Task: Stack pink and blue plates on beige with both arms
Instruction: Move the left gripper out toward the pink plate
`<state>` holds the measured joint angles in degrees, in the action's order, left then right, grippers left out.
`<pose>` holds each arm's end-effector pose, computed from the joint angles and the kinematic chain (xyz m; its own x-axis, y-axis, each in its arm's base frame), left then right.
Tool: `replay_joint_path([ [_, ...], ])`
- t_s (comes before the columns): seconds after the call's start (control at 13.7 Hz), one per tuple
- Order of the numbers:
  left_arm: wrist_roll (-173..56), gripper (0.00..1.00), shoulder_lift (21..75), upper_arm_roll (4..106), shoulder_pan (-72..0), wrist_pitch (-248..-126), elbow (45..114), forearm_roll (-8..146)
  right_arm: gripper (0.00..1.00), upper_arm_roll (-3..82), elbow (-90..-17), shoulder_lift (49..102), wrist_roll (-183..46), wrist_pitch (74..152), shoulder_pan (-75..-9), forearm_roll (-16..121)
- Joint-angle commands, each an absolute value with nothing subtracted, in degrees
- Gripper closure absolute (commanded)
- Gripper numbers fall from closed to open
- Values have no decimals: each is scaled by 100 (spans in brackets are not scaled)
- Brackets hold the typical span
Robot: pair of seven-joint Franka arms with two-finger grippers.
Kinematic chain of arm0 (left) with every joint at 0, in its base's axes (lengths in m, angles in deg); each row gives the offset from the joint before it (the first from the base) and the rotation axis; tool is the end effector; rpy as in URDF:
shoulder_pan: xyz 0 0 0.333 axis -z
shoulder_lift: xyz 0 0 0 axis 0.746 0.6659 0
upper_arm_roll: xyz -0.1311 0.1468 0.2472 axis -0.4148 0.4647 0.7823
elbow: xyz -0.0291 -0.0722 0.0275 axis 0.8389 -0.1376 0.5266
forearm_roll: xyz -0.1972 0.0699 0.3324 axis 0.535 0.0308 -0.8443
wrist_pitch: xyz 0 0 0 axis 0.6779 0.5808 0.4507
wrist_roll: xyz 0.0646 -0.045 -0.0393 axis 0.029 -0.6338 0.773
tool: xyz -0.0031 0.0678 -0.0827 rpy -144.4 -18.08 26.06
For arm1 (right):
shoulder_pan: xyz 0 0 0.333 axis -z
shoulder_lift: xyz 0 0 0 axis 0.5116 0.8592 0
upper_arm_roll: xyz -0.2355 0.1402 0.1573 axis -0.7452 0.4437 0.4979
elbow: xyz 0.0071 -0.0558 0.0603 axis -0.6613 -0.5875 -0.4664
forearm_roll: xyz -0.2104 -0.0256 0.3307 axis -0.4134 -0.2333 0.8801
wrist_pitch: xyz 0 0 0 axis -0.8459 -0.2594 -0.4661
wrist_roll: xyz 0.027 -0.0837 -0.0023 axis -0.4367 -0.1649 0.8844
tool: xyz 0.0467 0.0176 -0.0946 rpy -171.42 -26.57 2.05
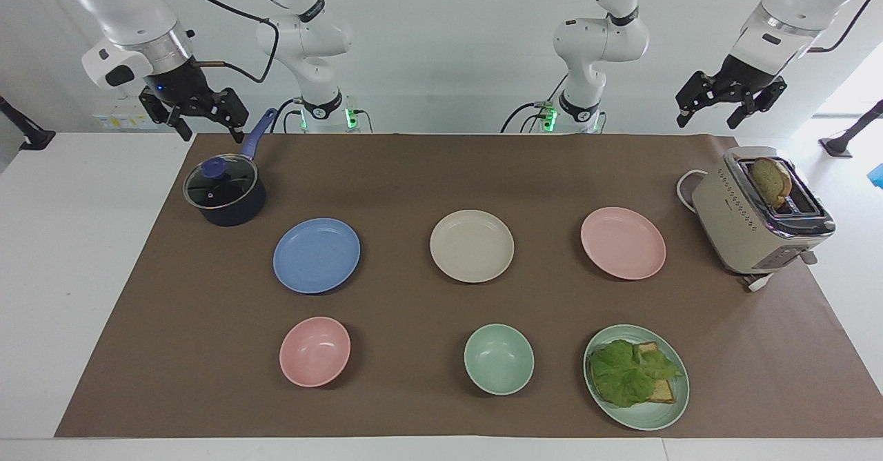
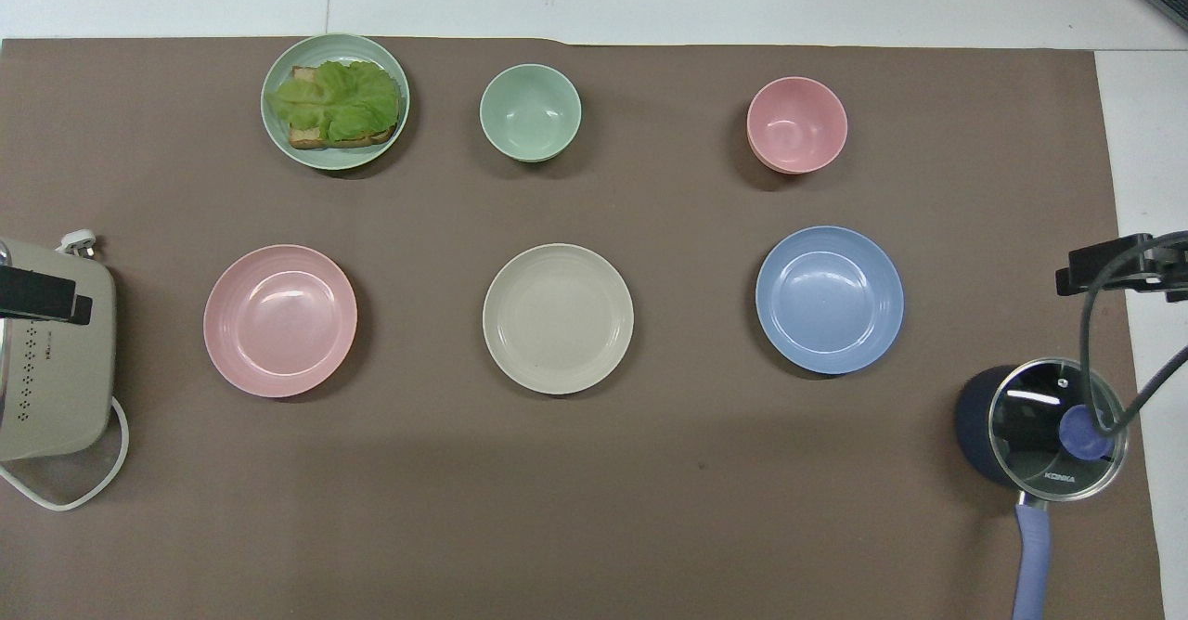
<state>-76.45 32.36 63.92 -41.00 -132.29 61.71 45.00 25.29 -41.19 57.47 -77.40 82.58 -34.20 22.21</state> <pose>0.5085 -0.0090 0.6596 0.9974 -0.0646 -0.0333 -0.0633 -0.9972 0.0401 0.5328 -0.0361 0.6350 0.9963 -0.0793 -0.0319 -0.0798 -0.9967 -0.0144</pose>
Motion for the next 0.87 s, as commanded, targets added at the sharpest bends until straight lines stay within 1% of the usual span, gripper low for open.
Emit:
replay_joint_path([
  [0.0,-7674,0,3141,6430,-4069,-13158,6217,4458,0,2559,-4272,5592,-7731,8296,-3376,2196],
  [0.22,-7674,0,3132,6430,-4086,-13166,6226,4458,0,2559,-4281,5592,-7731,8296,-3376,2196],
  [0.36,-7656,0,3123,6439,-4104,-13219,6374,4458,0,2550,-4272,5592,-7731,8296,-3376,2196],
  [0.51,-7674,0,3097,6448,-4139,-13507,6743,4458,0,2559,-4281,5592,-7731,8296,-3376,2196],
  [0.73,-7674,0,3088,6483,-4148,-14473,7594,4458,0,2559,-4281,5592,-7731,8296,-3376,2196],
  [0.8,-7674,0,3088,6492,-4226,-14728,7771,4458,0,2559,-4281,5592,-7731,8296,-3376,2196],
])
